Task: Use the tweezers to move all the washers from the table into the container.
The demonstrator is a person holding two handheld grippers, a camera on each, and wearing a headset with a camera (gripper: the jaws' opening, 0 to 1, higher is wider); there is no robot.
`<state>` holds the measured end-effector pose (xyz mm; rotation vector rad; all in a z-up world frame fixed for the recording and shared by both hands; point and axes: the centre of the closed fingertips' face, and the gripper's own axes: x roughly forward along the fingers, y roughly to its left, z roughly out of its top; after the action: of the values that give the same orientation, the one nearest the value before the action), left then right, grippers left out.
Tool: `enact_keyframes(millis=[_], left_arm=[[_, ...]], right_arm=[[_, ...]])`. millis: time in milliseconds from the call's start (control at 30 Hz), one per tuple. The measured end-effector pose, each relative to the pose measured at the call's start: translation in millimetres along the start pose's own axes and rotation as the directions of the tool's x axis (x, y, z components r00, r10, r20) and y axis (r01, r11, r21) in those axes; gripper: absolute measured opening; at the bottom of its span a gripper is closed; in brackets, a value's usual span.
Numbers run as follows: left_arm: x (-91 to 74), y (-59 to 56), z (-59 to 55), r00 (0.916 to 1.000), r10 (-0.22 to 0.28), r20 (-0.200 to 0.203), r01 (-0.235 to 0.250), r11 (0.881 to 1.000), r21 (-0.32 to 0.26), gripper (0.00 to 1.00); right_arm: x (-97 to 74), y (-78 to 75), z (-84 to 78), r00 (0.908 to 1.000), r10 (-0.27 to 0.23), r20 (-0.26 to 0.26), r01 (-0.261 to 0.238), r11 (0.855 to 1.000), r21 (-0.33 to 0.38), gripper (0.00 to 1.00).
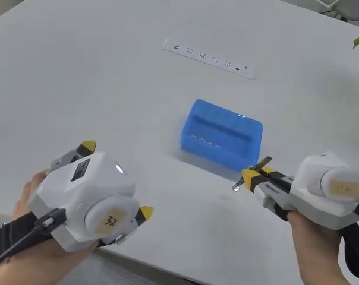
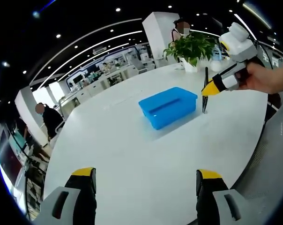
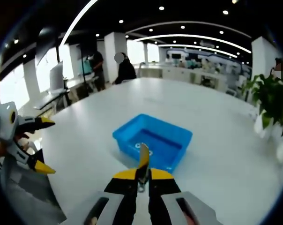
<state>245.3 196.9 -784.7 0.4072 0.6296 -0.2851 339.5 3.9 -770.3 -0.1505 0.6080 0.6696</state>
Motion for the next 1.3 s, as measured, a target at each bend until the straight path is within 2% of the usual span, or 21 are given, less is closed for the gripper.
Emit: enact_keyframes(millis=[200,367,567,767,1000,1300], left_arm=[[-3.0,2.5,5.0,0.9997,0.006,0.025,-0.006,1.0,-0.016,0.9],[-7.5,6.6,13.3,0.9973,-0.001,0.073,0.007,0.996,-0.089,0.9],[-12.1,2.5,19.4,0.9962,-0.017,0.085,0.024,0.997,-0.08,0.91],[-19.4,8.8,28.1,0.9949,-0.018,0.099,0.025,0.997,-0.073,0.92],[-24.3,13.6,38.6,0.9924,-0.028,0.119,0.039,0.995,-0.093,0.91],[-27.9,6.9,59.0,0.9871,-0.062,0.148,0.076,0.993,-0.09,0.91]], right_arm=[[-2.1,-0.7,28.1,0.9985,0.003,0.055,-0.002,1.0,-0.017,0.04],[-0.8,1.2,41.4,0.9964,0.001,0.084,0.001,1.0,-0.021,0.04],[2.2,-1.5,56.0,0.9934,-0.004,0.115,0.007,1.0,-0.025,0.04],[13.4,-8.1,67.3,0.991,-0.011,0.133,0.014,1.0,-0.02,0.04],[34.7,-18.1,64.5,0.9942,-0.025,0.105,0.029,0.999,-0.036,0.04],[61.5,-23.6,45.9,0.999,-0.017,0.041,0.019,0.999,-0.036,0.04]])
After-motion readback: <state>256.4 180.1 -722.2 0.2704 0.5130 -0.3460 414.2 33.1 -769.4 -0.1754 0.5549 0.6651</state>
